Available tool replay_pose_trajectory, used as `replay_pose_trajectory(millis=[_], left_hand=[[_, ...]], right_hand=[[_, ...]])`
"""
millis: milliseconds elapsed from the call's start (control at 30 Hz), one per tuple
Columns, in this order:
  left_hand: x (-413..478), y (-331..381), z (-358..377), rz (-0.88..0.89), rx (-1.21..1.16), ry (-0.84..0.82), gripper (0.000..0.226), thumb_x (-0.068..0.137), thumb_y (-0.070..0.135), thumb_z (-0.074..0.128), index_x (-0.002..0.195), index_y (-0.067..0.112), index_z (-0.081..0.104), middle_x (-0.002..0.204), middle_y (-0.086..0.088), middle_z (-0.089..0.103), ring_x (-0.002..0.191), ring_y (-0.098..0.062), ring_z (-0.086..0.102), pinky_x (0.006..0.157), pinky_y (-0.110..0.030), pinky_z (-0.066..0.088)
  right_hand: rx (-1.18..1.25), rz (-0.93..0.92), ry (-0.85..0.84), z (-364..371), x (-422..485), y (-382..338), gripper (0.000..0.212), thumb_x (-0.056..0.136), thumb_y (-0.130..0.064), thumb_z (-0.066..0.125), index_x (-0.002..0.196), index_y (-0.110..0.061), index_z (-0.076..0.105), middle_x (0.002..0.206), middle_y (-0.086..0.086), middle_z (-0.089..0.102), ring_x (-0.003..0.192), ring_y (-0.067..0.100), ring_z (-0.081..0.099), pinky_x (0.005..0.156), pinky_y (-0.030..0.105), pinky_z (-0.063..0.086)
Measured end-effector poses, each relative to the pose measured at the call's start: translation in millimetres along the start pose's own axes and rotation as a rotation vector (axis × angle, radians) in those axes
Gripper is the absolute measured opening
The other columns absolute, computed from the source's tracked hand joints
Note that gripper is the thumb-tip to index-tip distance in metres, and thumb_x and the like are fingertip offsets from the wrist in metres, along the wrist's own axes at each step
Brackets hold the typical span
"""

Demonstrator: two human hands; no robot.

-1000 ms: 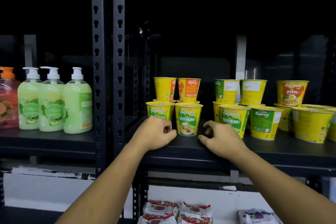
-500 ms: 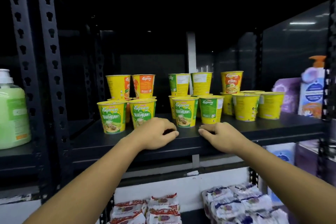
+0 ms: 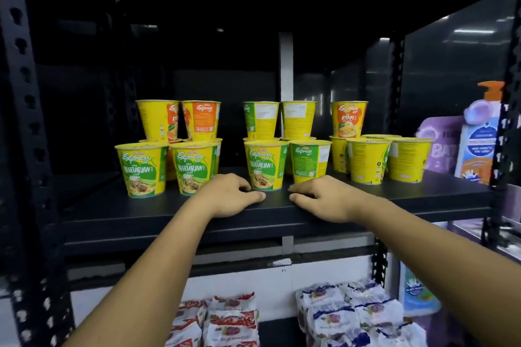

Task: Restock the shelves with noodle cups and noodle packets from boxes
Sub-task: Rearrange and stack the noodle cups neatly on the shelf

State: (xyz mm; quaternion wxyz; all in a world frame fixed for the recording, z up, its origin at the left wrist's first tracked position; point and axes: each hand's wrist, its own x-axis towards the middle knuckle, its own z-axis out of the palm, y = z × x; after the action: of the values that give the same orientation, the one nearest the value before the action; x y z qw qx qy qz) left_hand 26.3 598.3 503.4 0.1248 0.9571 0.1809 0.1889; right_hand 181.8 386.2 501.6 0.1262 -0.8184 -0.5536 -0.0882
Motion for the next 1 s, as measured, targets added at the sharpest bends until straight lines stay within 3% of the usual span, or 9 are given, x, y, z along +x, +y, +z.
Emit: replay_pose_trajectory(millis=[167,300,400,633,1000], left_hand=[[-6.2,0.3,-4.0,-0.074,-0.114,0.044,0.033,0.093,0.06,0.062,0.106,0.034,0.079,0.106,0.014,0.072,0.099,-0.008,0.063,0.091,-0.035,0.054],[-10.4,5.4,-8.0,-0.099,-0.139,0.075,0.029,0.096,0.054,0.063,0.11,0.033,0.079,0.108,0.016,0.072,0.1,-0.004,0.062,0.083,-0.025,0.05],[-12.5,9.7,-7.1,-0.134,-0.153,0.102,0.027,0.097,0.051,0.065,0.111,0.033,0.079,0.111,0.016,0.072,0.1,-0.001,0.061,0.081,-0.021,0.047],[-13.7,13.1,-5.1,-0.158,-0.123,0.124,0.021,0.096,0.047,0.068,0.105,0.033,0.081,0.108,0.017,0.074,0.099,-0.001,0.062,0.09,-0.028,0.05],[-13.1,10.1,-4.4,-0.142,-0.15,0.131,0.022,0.096,0.048,0.067,0.104,0.034,0.081,0.104,0.019,0.073,0.096,0.0,0.061,0.077,-0.02,0.047]], right_hand=[[-0.036,-0.151,-0.077,-3.4,11.5,12.2,0.054,0.106,-0.053,0.038,0.15,-0.024,0.051,0.154,-0.009,0.05,0.139,0.013,0.047,0.117,0.036,0.036],[-0.011,-0.206,-0.071,4.7,13.6,15.5,0.055,0.108,-0.052,0.032,0.151,-0.022,0.048,0.155,-0.006,0.049,0.14,0.015,0.045,0.117,0.037,0.036],[-0.003,-0.215,-0.072,7.0,15.0,17.8,0.052,0.109,-0.049,0.03,0.146,-0.02,0.052,0.151,-0.002,0.053,0.135,0.018,0.049,0.112,0.041,0.041],[-0.003,-0.222,-0.094,6.1,12.3,18.8,0.057,0.109,-0.05,0.027,0.158,-0.023,0.037,0.165,-0.004,0.032,0.151,0.016,0.031,0.121,0.038,0.031],[0.014,-0.165,-0.041,13.1,13.4,22.7,0.057,0.106,-0.056,0.029,0.156,-0.031,0.04,0.16,-0.013,0.039,0.147,0.012,0.037,0.119,0.038,0.034]])
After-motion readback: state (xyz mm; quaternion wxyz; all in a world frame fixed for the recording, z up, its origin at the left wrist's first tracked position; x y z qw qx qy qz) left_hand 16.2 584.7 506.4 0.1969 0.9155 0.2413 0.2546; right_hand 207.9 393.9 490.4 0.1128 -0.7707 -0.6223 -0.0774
